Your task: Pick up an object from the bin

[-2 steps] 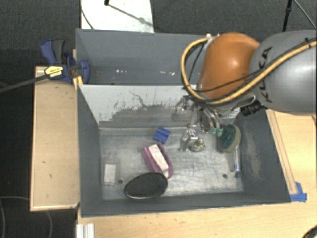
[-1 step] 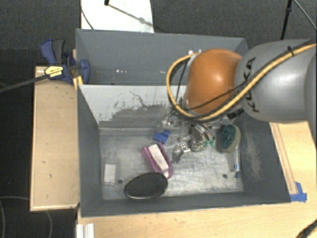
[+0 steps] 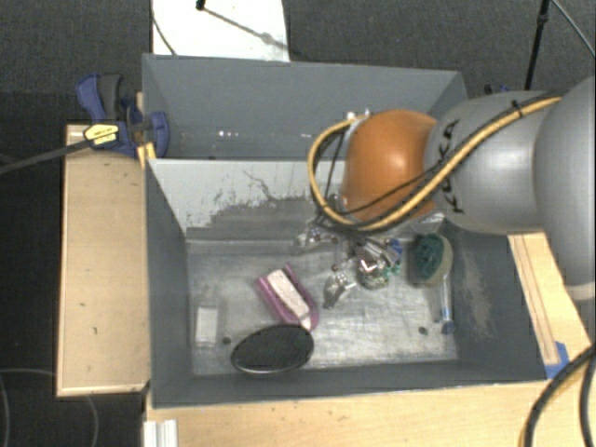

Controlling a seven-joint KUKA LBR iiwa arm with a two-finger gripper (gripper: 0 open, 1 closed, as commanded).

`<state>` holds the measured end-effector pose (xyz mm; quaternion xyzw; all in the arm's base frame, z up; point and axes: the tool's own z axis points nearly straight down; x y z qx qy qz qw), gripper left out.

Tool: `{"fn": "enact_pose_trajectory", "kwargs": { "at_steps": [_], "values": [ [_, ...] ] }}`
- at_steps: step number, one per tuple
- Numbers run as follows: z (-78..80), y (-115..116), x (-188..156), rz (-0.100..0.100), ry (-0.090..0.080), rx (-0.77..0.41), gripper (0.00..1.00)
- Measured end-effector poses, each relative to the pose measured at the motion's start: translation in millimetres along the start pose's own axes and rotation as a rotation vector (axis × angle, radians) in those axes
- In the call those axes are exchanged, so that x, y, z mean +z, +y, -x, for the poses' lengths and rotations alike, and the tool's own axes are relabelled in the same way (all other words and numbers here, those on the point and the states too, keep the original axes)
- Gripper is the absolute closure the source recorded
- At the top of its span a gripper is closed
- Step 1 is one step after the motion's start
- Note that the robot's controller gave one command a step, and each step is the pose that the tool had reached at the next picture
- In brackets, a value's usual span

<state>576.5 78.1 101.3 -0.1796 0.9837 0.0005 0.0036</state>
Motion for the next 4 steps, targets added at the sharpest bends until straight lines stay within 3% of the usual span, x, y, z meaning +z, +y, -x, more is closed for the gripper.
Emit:
{"fn": "enact_pose_trajectory", "kwargs": {
  "at_steps": [1,2,3,4],
  "values": [
    [-34.2,55.5,9.7,0.001,-0.002,-0.288,0.00],
    [-35.0,53.6,10.4,0.000,0.001,-0.283,1.00],
    [-34.8,53.7,10.4,0.000,0.001,-0.282,0.00],
    [-35.5,54.2,10.9,0.002,0.003,-0.280,1.00]
  ]
}}
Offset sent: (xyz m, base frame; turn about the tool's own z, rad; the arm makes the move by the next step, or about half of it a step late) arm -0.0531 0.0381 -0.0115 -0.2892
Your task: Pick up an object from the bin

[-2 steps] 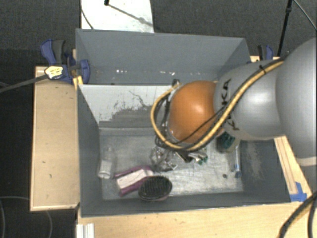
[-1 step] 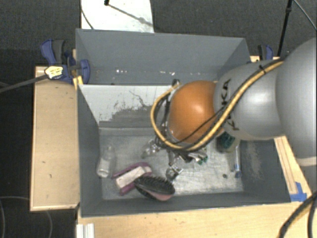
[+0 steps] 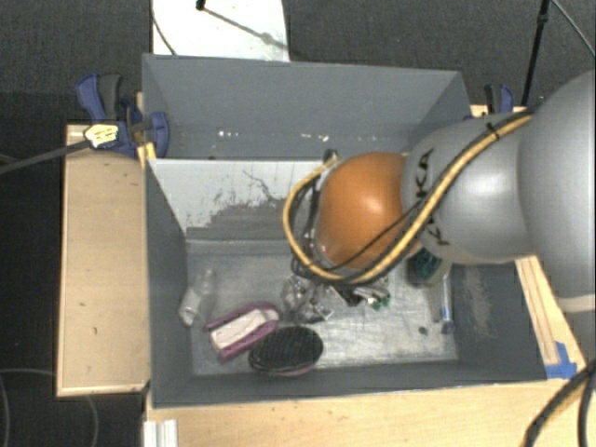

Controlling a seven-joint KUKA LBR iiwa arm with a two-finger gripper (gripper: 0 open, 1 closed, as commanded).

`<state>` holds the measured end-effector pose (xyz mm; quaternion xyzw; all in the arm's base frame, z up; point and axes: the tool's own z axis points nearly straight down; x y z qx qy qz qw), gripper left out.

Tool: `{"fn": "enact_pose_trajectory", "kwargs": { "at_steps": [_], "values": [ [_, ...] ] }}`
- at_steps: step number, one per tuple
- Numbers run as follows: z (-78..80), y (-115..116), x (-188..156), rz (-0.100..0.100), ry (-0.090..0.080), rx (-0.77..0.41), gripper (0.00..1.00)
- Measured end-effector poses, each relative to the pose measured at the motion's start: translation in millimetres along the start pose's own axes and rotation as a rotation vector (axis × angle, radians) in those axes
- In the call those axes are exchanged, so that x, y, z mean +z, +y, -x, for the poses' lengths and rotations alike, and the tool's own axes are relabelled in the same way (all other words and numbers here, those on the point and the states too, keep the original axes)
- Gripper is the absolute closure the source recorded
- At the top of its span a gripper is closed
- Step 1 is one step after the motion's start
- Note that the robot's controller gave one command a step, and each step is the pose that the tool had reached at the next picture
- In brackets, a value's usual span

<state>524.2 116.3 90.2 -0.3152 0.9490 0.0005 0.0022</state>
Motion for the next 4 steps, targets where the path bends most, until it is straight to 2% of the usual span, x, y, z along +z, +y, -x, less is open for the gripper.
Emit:
{"fn": "enact_pose_trajectory", "kwargs": {
  "at_steps": [1,2,3,4],
  "values": [
    [1.0,-8.7,-75.6,-0.003,-0.004,-0.019,1.00],
    [0.2,-7.7,-71.2,0.000,0.002,-0.017,0.00],
    [21.2,60.3,-8.0,-0.012,-0.004,-0.239,0.00],
    [21.0,59.8,-8.7,-0.011,-0.004,-0.235,1.00]
  ]
}}
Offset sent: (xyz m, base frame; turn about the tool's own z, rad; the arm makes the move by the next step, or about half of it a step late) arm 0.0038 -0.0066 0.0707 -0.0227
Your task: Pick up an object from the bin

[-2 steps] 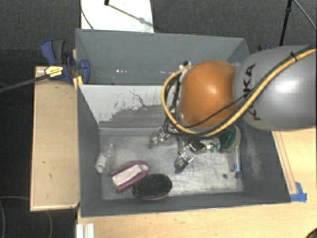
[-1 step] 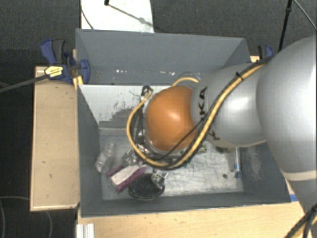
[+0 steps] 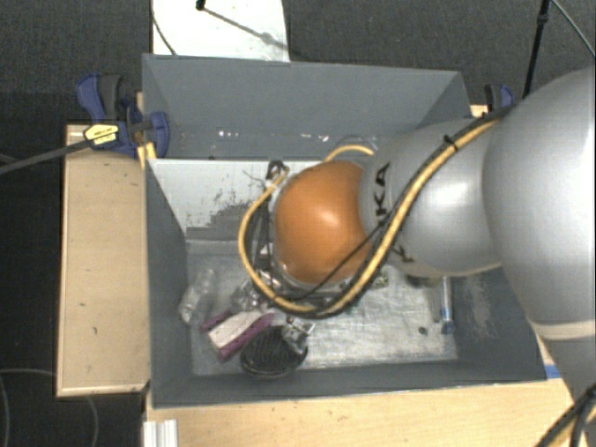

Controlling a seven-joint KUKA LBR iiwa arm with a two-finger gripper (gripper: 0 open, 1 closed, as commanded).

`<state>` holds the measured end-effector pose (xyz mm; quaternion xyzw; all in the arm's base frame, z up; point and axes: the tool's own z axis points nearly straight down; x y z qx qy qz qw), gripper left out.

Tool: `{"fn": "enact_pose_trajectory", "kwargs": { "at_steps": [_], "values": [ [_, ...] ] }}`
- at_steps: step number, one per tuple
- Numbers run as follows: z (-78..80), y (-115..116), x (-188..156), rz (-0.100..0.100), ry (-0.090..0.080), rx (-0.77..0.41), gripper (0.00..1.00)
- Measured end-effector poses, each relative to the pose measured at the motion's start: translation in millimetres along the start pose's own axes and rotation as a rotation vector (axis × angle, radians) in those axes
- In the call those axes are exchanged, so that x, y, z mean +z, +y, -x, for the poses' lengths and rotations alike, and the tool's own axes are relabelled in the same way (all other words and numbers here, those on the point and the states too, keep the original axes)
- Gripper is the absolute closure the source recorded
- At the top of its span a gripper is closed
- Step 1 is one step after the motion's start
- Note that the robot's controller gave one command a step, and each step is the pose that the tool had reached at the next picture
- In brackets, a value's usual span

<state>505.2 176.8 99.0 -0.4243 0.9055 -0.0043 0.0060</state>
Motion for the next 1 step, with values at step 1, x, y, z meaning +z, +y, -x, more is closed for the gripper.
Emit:
{"fn": "enact_pose_trajectory", "kwargs": {
  "at_steps": [1],
  "values": [
    [60.3,38.0,-33.9,0.012,-0.003,0.079,1.00]
  ]
}}
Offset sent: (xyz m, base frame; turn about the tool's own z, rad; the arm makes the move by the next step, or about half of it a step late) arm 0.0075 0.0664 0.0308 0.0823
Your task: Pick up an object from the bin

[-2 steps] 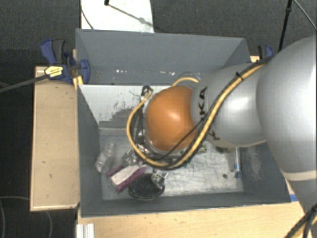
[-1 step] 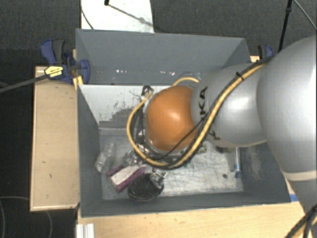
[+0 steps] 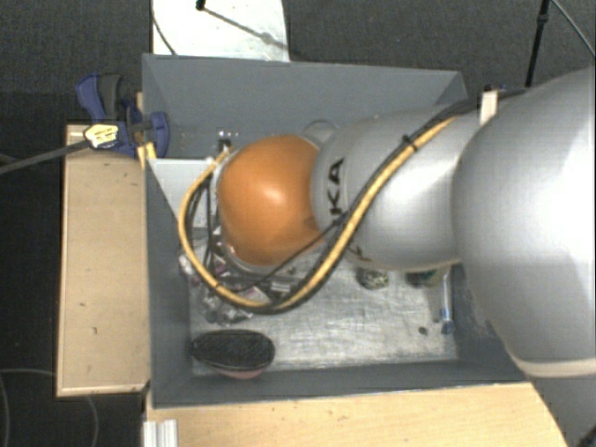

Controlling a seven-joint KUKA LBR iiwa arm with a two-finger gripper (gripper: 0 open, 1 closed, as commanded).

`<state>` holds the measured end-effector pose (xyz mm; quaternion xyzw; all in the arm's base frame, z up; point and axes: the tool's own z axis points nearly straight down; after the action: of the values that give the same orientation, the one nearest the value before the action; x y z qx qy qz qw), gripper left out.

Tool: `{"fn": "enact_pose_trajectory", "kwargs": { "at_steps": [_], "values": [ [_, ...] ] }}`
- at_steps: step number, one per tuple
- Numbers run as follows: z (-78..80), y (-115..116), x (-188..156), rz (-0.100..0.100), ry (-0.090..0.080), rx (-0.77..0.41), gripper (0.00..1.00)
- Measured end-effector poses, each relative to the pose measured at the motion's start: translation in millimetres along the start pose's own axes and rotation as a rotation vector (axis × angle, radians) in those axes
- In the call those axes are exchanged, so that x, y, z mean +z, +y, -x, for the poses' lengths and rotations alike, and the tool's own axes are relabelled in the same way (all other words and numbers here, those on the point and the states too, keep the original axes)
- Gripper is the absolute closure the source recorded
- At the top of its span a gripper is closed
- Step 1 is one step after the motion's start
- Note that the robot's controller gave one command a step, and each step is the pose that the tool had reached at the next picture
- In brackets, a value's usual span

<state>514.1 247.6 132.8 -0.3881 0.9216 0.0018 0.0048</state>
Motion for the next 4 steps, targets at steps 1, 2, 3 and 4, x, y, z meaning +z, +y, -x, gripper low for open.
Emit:
{"fn": "enact_pose_trajectory", "kwargs": {
  "at_steps": [1,2,3,4],
  "values": [
    [-3.2,-2.0,2.4,0.001,0.007,0.005,0.00],
    [-14.1,17.0,31.3,-0.008,0.000,-0.489,0.00],
    [-2.7,-31.6,62.2,0.000,0.005,-0.662,0.00],
    [57.6,-49.2,63.0,0.007,0.008,-1.181,0.00]
  ]
}}
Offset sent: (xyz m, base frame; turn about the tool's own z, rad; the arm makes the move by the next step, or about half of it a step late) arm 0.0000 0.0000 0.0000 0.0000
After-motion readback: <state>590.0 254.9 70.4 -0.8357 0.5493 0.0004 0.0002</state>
